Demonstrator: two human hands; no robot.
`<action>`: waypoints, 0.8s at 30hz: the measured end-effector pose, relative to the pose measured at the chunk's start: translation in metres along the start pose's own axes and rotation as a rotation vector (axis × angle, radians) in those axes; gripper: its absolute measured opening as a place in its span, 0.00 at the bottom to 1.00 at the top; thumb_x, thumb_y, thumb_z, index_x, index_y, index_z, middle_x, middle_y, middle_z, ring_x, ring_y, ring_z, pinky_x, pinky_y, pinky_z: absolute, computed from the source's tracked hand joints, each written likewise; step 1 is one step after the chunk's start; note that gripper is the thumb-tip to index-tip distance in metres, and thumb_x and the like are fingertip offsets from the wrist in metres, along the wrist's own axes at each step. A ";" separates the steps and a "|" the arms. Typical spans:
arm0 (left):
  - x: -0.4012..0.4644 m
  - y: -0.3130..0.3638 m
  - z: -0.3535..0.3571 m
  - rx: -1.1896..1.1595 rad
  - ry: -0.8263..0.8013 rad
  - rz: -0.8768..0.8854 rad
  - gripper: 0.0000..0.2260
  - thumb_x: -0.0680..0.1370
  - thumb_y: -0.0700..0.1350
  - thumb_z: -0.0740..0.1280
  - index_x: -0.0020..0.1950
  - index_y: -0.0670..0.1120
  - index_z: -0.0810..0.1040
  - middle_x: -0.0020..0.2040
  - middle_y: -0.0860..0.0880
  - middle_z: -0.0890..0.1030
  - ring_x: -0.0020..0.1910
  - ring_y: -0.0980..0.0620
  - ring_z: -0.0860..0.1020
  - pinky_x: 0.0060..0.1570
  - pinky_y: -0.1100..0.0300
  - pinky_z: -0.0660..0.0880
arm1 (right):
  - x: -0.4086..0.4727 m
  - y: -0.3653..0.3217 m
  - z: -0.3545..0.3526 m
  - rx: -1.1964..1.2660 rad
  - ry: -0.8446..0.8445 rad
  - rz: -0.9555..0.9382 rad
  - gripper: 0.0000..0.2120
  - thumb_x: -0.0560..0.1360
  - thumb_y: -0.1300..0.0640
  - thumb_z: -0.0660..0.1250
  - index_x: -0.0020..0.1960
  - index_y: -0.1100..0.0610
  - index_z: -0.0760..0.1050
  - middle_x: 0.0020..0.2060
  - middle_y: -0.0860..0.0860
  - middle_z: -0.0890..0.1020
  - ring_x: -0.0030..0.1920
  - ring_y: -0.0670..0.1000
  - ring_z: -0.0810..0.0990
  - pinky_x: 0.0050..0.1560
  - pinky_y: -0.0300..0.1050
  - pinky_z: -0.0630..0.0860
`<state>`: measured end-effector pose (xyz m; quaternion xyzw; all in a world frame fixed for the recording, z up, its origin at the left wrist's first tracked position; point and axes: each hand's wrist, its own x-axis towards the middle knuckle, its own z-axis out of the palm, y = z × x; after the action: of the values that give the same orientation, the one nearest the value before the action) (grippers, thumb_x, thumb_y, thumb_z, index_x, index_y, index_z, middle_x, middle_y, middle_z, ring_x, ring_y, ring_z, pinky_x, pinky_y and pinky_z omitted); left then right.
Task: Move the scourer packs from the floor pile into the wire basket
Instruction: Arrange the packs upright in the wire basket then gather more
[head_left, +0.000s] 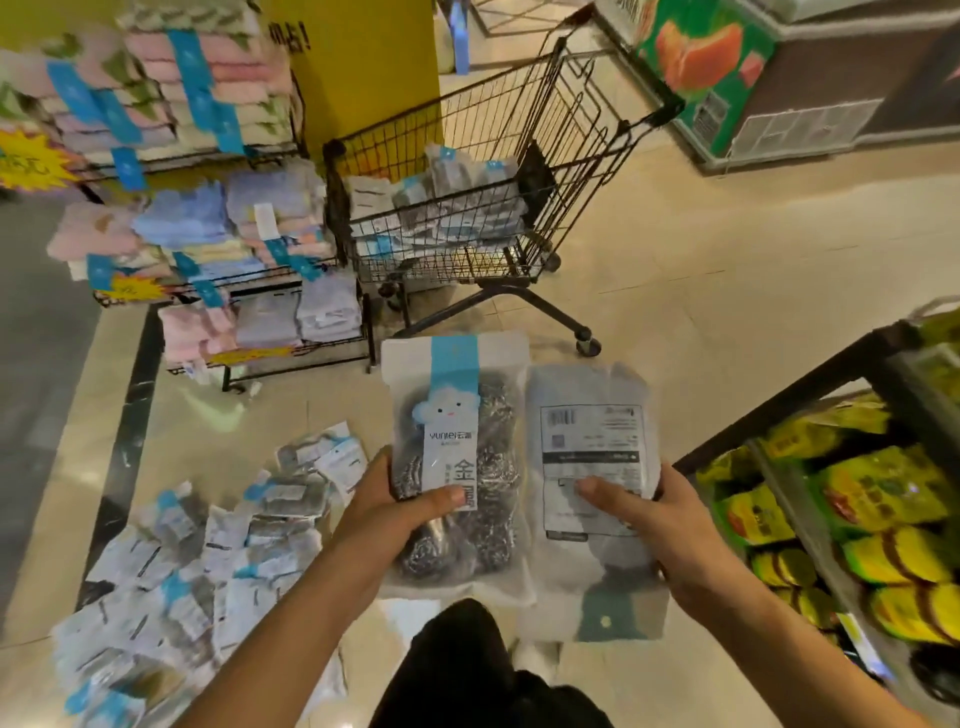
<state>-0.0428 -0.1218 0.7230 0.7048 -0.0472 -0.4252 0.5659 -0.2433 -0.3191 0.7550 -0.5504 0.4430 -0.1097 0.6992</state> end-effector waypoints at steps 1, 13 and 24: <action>0.010 0.005 0.005 0.003 0.011 0.000 0.42 0.55 0.56 0.85 0.68 0.56 0.77 0.60 0.55 0.87 0.62 0.51 0.83 0.67 0.45 0.78 | 0.011 -0.007 -0.003 -0.003 -0.004 0.000 0.21 0.71 0.59 0.79 0.62 0.52 0.80 0.52 0.50 0.90 0.50 0.54 0.90 0.51 0.53 0.87; 0.189 0.095 0.027 -0.015 0.076 -0.027 0.30 0.65 0.46 0.85 0.63 0.54 0.78 0.56 0.55 0.88 0.59 0.51 0.84 0.64 0.49 0.78 | 0.203 -0.107 0.002 -0.044 -0.065 0.005 0.18 0.73 0.61 0.78 0.62 0.55 0.81 0.52 0.55 0.90 0.50 0.59 0.89 0.52 0.61 0.87; 0.344 0.210 0.007 -0.054 0.064 -0.010 0.30 0.68 0.45 0.84 0.67 0.56 0.77 0.59 0.55 0.87 0.61 0.52 0.84 0.62 0.52 0.79 | 0.365 -0.207 0.051 -0.028 -0.060 0.043 0.23 0.70 0.59 0.80 0.63 0.54 0.81 0.53 0.56 0.89 0.52 0.61 0.89 0.56 0.67 0.84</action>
<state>0.2582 -0.3903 0.7115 0.7029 -0.0140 -0.4063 0.5837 0.0761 -0.5955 0.7528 -0.5536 0.4349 -0.0718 0.7065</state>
